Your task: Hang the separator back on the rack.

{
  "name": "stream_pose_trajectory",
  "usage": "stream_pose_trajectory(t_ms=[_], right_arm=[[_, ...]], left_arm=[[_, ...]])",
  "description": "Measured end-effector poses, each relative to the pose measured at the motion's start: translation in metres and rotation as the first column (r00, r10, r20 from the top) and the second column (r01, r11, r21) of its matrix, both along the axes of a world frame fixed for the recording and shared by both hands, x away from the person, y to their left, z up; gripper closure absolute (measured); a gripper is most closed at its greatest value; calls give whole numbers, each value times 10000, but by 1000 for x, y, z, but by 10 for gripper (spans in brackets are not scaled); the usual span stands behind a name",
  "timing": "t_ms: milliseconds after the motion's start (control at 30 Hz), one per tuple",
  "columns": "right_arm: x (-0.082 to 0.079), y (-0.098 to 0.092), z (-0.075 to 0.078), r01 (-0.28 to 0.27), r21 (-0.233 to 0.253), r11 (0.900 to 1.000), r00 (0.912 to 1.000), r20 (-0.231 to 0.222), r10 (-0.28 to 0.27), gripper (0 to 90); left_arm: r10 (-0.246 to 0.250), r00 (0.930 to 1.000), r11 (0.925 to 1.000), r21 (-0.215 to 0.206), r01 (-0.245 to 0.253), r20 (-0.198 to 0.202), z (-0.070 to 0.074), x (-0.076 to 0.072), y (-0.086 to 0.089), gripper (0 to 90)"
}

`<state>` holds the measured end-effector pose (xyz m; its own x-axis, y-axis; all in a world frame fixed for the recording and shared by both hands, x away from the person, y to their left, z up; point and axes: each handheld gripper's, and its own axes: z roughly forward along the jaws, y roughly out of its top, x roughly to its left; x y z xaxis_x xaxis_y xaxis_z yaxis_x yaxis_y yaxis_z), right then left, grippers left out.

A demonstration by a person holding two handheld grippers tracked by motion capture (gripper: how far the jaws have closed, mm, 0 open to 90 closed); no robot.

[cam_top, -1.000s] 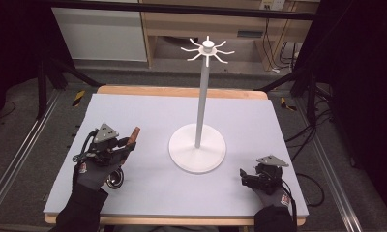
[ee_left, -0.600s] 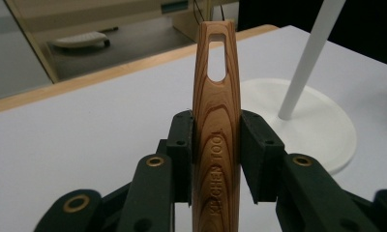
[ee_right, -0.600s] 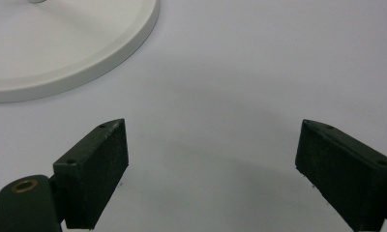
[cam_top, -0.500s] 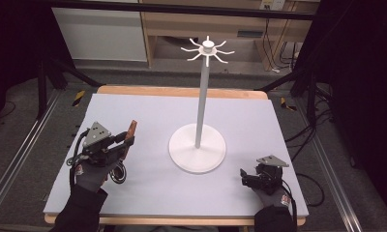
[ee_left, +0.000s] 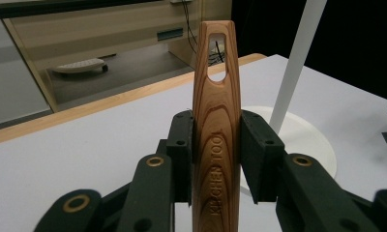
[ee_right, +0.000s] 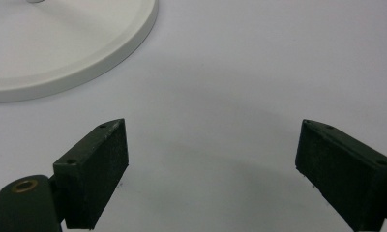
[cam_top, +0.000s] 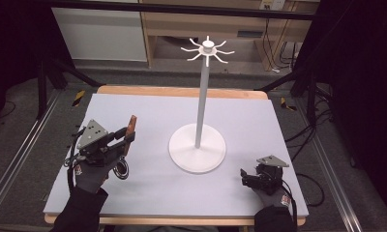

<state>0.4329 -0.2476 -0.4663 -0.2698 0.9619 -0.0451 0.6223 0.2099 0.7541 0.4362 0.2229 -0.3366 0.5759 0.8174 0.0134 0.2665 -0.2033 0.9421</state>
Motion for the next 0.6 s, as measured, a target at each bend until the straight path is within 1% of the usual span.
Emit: stream_pose_trajectory(t_ms=[33,67,100,133,200,367,400,500,600], right_arm=[[0,0,0,0,0,10000,10000,0,0,119],[0,0,0,-7,-36,10000,10000,24,7,120],[-1,0,0,20,66,10000,10000,8,-20,119],[-1,0,1,19,81,10000,10000,19,-20,119],[-1,0,1,20,82,10000,10000,25,-20,119],[-1,-2,0,-23,61,10000,10000,65,23,119],[-1,-2,1,25,139,9999,10000,29,-25,119],[-1,-2,0,-11,94,10000,10000,7,11,119],[-1,-2,0,-37,64,10000,10000,25,36,119]], left_arm=[[0,10000,10000,0,0,0,0,0,0,673],[-46,10000,10000,-32,46,60,3,-1,-1,672],[-46,10000,10000,-32,46,60,3,-1,-1,672],[-86,9999,9999,-114,87,107,6,-1,-2,672],[-87,9999,9999,-147,89,127,6,-1,-2,672],[-55,9999,9995,-297,59,149,9,3,-3,672],[-71,9998,9991,-428,79,184,11,4,-3,672],[-83,9996,9982,-585,99,278,16,5,-6,672],[-146,9991,9978,-645,172,395,22,5,-9,672]])
